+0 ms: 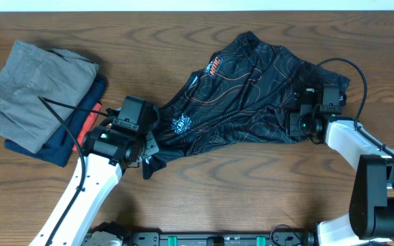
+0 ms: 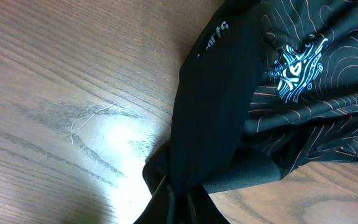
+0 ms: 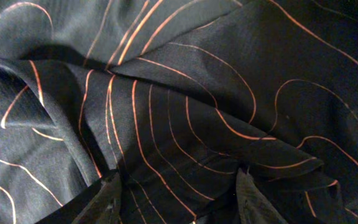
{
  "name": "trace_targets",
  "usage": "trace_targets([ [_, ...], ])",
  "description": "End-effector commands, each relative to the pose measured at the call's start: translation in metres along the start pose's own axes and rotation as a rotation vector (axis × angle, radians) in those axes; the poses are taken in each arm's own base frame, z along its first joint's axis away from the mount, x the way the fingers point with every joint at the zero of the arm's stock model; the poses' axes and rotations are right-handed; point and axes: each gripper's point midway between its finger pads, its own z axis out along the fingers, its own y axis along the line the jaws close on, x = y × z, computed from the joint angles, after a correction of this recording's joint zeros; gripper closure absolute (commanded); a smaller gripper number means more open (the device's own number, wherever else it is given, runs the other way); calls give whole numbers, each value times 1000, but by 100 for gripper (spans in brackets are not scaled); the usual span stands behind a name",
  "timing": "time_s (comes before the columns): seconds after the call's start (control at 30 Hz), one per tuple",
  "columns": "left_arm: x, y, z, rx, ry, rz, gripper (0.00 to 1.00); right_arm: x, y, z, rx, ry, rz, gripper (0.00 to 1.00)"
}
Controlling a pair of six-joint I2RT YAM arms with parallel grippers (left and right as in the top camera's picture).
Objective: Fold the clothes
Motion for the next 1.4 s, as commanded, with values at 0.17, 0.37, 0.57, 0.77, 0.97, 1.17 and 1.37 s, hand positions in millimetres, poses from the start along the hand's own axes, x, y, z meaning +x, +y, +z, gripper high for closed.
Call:
trace_targets([
  [0.17, 0, 3, 1, -13, 0, 10, 93, 25, 1, 6, 7, 88, 11, 49],
  [0.37, 0, 3, 1, -13, 0, 10, 93, 25, 19, 0, -77, 98, 6, 41],
  [0.57, 0, 3, 1, -13, 0, 10, 93, 18, 31, -9, -106, 72, -58, 43],
  [0.77, 0, 3, 1, -13, 0, 10, 93, 14, 37, -12, -62, 49, -142, 42],
  [0.97, 0, 3, 1, -13, 0, 10, 93, 8, 36, -13, -24, 28, -146, 40],
  [1.17, 0, 3, 1, -14, 1, 10, 93, 9, 25, -13, 38, 36, -95, 61],
  [1.37, 0, 3, 1, -14, 1, 10, 93, 9, 22, -13, 57, 36, -80, 69],
])
